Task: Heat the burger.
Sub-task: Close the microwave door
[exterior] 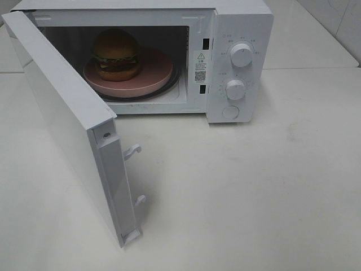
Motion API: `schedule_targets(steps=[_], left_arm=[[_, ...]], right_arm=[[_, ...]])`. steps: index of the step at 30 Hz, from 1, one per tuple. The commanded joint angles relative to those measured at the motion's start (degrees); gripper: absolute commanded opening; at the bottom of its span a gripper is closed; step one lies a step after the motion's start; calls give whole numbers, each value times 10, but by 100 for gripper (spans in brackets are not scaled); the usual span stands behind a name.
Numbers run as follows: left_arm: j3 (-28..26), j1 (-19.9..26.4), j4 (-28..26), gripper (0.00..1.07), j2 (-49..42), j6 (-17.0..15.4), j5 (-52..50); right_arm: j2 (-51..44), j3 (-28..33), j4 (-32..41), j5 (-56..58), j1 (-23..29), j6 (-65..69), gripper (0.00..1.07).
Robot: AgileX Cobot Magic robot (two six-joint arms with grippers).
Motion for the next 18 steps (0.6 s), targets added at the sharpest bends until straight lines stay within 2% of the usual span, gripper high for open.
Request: schedule_targets(steps=[1,5,8,10,18], left_arm=[[0,2,-2,98,-10,-2,-5],[0,2,-2,98,-10,-2,-5],[0,2,-2,98,-10,-2,-5],[0,2,-2,98,-10,-2,-5],[0,2,-2,98,-10,-2,-5]], right_arm=[[-33,4,9,2,-41,-9,73],[-91,5,15,-13,-86,-15,73],[-101,6,15,-20,-93,-15,72],[-155,26,25,-53,-117,-17,72],[-228,25,26,-53,-148,-17,72]])
